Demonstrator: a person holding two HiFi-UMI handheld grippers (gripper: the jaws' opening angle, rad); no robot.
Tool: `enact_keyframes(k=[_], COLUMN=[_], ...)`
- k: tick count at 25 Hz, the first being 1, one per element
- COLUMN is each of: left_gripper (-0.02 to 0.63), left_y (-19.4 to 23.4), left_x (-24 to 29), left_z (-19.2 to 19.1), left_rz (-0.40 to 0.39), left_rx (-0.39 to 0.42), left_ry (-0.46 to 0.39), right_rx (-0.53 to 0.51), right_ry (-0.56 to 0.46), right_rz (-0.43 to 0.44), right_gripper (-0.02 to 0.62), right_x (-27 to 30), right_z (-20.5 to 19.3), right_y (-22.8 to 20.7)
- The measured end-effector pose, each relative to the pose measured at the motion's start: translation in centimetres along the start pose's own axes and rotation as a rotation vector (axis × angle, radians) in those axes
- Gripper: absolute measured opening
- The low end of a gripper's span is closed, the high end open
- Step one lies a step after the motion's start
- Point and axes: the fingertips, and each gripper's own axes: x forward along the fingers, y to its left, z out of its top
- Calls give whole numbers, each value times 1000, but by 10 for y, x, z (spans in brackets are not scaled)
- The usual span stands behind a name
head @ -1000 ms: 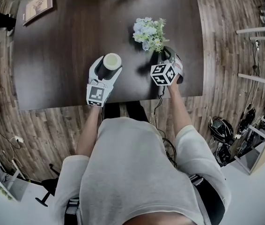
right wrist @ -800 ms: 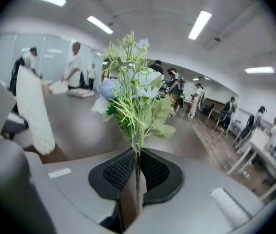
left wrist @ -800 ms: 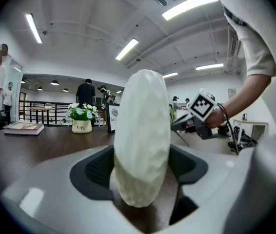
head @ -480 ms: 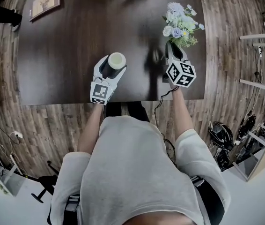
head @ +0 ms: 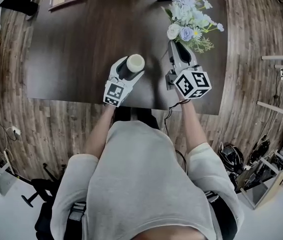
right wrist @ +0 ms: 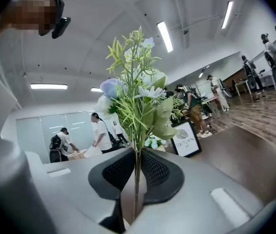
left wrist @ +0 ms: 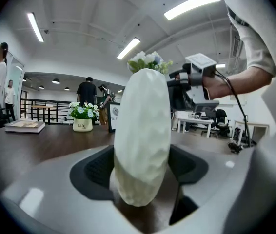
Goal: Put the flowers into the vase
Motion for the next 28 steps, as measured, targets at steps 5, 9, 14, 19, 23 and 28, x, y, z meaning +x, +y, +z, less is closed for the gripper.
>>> enact_keyframes(k=[5, 9, 14, 19, 23, 28], left_gripper=[344, 344, 344, 344, 345, 345], left_y=[1, 0, 0, 1, 3, 2], left_x=[0, 0, -1, -2, -2, -2], left_z=[-1, -1, -1, 0, -1, -2], left_rz=[6, 9, 9, 9, 10, 10], left_rx=[-2, -3, -3, -4, -8, -7], left_ry=[5, 5, 5, -1, -6, -5], right_rx=[-38, -57, -83, -99, -100, -129], right_ry=[-64, -81, -64, -14, 23, 37], right_rz=[169, 271, 328, 331, 329, 327], right_gripper=[43, 43, 43, 44, 46, 54], right_x=[18, 24, 25, 21, 17, 6], right_z=[35, 49, 38, 8, -16, -34], right_y=[69, 107, 130, 130, 127, 127])
